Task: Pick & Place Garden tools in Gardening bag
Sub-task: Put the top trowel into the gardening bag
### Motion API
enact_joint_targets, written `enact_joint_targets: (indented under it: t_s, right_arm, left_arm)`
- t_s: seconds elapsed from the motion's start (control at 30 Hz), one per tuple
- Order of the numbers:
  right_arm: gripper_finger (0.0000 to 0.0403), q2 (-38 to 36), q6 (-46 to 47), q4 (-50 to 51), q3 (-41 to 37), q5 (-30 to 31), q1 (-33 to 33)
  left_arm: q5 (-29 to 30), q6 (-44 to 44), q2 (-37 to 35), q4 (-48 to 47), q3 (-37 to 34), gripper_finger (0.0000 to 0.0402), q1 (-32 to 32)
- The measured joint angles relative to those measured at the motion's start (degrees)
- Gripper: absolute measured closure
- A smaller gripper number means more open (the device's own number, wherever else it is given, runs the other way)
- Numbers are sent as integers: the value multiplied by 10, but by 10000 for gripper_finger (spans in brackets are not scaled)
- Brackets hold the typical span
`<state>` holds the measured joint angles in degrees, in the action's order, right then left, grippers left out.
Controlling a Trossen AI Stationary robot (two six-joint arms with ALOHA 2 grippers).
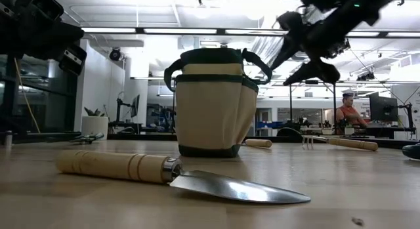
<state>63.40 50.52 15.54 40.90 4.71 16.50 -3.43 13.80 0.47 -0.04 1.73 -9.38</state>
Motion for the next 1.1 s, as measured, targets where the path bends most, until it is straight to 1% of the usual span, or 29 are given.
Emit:
enact_joint_targets:
  t_s: [0.3, 0.53, 0.7, 0.97, 1.03, 1.1]
  right_arm:
    - [167, 111, -56, 134, 133, -5, 42]
    - [167, 183, -58, 220, 227, -6, 65]
    - [167, 249, -55, 280, 285, -11, 77]
    - [167, 349, -54, 297, 330, -83, 94]
    - [167, 370, -54, 297, 335, -96, 98]
    - [167, 388, -55, 297, 338, -97, 99]
  left_arm:
    - [0, 0, 0, 0, 0, 402, 0]
    - [0, 0, 0, 0, 0, 402, 0]
    - [0, 0, 0, 0, 0, 402, 0]
    - [0, 0, 0, 0, 0, 402, 0]
    - [0, 0, 0, 0, 0, 402, 0]
    - [0, 0, 0, 0, 0, 402, 0]
